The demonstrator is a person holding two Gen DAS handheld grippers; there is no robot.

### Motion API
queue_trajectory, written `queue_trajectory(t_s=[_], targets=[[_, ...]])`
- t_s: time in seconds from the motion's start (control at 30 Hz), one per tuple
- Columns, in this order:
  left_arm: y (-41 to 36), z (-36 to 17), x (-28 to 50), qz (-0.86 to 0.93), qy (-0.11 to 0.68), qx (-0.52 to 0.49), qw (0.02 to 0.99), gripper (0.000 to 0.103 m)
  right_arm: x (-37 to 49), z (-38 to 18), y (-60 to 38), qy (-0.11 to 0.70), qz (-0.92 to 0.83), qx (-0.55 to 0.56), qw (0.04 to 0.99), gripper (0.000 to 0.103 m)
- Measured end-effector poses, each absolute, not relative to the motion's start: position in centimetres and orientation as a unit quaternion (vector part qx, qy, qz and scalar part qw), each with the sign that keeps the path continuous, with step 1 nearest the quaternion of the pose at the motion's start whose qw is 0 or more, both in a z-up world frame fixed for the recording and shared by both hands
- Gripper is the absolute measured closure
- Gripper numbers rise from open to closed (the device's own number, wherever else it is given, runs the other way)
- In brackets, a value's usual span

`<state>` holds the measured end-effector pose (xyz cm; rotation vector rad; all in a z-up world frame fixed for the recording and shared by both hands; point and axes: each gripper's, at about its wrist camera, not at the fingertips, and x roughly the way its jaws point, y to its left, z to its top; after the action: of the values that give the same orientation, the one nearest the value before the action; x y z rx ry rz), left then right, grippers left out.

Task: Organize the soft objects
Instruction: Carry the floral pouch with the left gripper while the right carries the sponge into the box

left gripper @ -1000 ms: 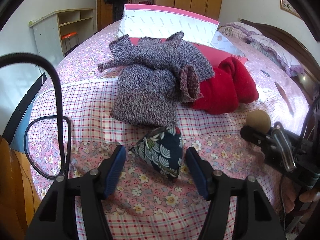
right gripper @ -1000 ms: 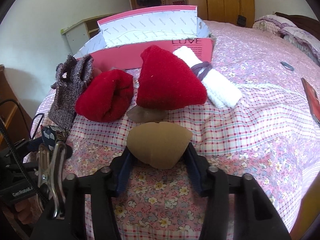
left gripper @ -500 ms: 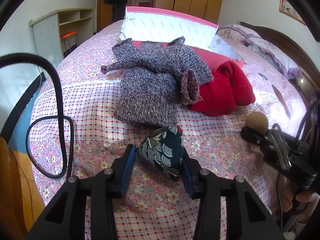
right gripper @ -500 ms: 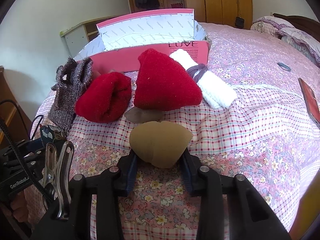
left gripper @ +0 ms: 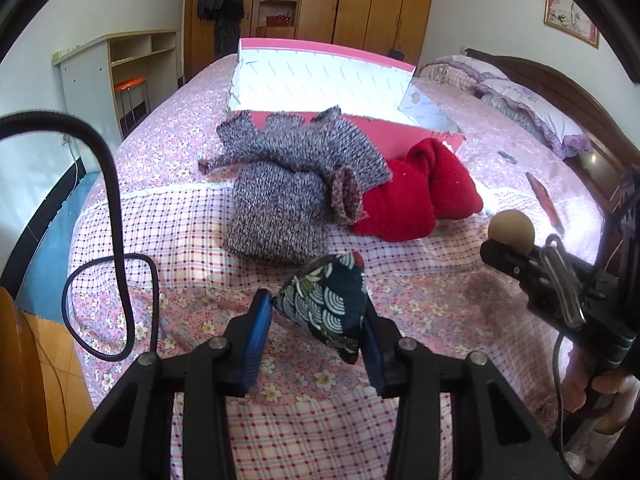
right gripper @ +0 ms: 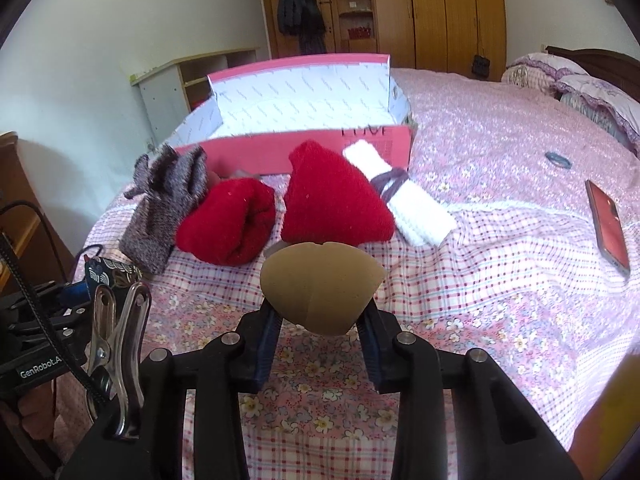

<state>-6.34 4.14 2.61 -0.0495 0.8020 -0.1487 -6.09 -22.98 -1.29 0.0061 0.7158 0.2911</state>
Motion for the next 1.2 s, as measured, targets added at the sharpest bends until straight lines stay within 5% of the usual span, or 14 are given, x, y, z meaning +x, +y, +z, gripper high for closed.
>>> queue_trajectory(t_s=[1.2], targets=[[3.6,11.0,2.8,-0.090,0.362,-0.013,0.928,0.060,-0.5,5.7,-21.6,0.345,0.197,0.012,0.918,0.066]])
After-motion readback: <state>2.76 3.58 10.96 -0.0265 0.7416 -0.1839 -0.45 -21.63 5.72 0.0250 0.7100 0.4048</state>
